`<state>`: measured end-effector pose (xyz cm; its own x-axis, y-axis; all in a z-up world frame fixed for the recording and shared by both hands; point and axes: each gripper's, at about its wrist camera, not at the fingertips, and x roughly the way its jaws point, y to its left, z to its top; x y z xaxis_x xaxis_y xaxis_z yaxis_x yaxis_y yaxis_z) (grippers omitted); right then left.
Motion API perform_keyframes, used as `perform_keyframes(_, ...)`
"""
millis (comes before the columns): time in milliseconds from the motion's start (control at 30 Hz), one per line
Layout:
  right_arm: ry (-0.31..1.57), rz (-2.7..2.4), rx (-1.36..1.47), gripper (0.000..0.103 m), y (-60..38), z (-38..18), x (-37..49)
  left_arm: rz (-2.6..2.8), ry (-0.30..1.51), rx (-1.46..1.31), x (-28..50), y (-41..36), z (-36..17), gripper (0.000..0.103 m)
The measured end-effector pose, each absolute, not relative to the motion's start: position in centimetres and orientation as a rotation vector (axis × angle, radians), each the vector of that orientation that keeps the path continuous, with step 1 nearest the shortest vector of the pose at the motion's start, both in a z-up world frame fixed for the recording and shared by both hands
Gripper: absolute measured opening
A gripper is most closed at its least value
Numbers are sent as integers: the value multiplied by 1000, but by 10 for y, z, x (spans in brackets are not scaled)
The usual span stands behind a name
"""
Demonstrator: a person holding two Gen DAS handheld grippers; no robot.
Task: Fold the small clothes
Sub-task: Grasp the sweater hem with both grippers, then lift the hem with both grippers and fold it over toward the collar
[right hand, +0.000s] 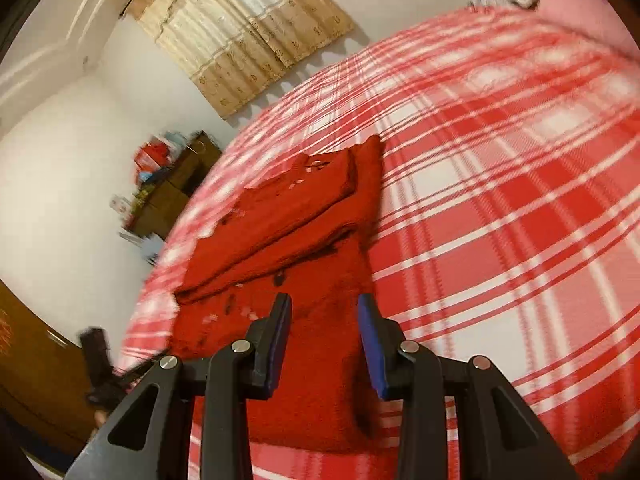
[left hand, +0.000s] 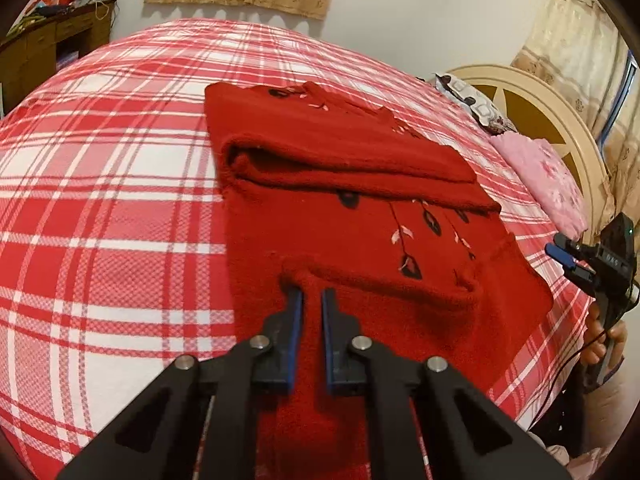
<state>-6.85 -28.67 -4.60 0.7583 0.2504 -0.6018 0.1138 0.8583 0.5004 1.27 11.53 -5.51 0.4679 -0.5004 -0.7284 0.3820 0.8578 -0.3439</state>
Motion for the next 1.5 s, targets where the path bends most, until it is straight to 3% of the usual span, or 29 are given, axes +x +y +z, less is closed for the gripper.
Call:
perform_keyframes(67,734,55,478,36,-284,-47,-66,-531,946,-127,13,113,-57,10)
perform_keyframes(300,800,29,211,36,-258,-54,-55,-532,941,-104,14,99,-56,48)
perform_keyframes(433,842,44,158,36,-248,-65,-40,-511,912,-10,8,84,-55,57)
perform_keyframes(533,842,44,136,36,-243,-68,-29,-505,890,-25,6,88,-57,53)
perform_keyframes(600,838,39,111,39,-239,-69,-23,-495,890,-41,7,93,-57,42)
perform_keyframes(667,845,34,88,54,-235,-71,-17,-494,897,-76,9,98,-57,35)
perform_keyframes(767,851,41,60,54,-228,-75,-13,-491,906,-135,12,107,-59,16)
perform_keyframes(800,843,31,41,54,-224,-76,-13,-493,908,-154,13,109,-60,14)
perform_keyframes(867,823,11,3,26,-218,-77,-17,-497,909,-180,13,112,-61,12)
perform_keyframes(1033,798,-7,-23,13,-215,-68,-31,-479,893,-130,5,104,-57,8)
perform_keyframes(1500,643,55,144,9,-227,-4,-44,-495,796,-232,15,118,-10,7)
